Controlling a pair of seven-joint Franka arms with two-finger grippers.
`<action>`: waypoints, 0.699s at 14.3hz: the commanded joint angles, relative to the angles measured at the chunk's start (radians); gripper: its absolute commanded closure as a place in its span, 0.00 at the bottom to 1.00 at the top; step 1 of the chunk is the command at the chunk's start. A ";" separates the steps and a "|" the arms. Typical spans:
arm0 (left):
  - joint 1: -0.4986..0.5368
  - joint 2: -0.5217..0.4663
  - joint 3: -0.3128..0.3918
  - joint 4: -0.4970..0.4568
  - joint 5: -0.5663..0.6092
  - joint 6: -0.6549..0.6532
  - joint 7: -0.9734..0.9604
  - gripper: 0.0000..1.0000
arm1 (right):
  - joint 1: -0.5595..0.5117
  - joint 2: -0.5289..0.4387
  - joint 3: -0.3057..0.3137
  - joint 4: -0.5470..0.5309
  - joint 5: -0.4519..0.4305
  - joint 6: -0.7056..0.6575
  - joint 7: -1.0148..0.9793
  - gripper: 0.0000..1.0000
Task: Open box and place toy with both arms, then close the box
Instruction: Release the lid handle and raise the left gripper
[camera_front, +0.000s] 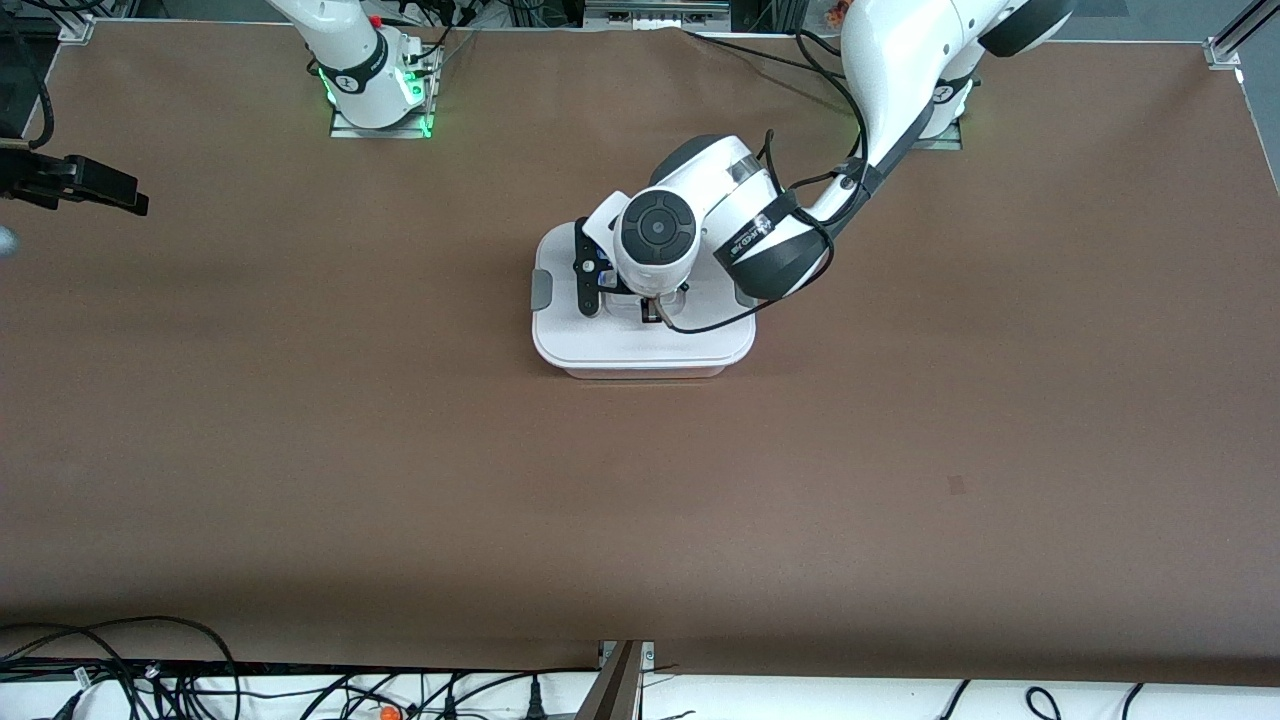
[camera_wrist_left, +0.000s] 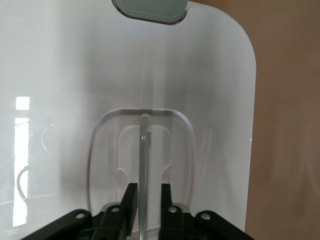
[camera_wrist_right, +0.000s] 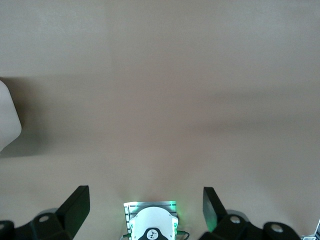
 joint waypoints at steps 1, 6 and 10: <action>0.009 -0.096 0.007 -0.014 0.016 -0.063 -0.045 0.00 | 0.001 -0.003 -0.003 0.003 0.015 0.003 -0.008 0.00; 0.040 -0.245 0.021 -0.014 0.138 -0.190 -0.246 0.00 | -0.001 -0.005 -0.006 0.003 0.035 0.003 -0.008 0.00; 0.131 -0.319 0.039 0.027 0.243 -0.278 -0.255 0.00 | -0.001 -0.005 -0.006 0.003 0.035 0.003 -0.006 0.00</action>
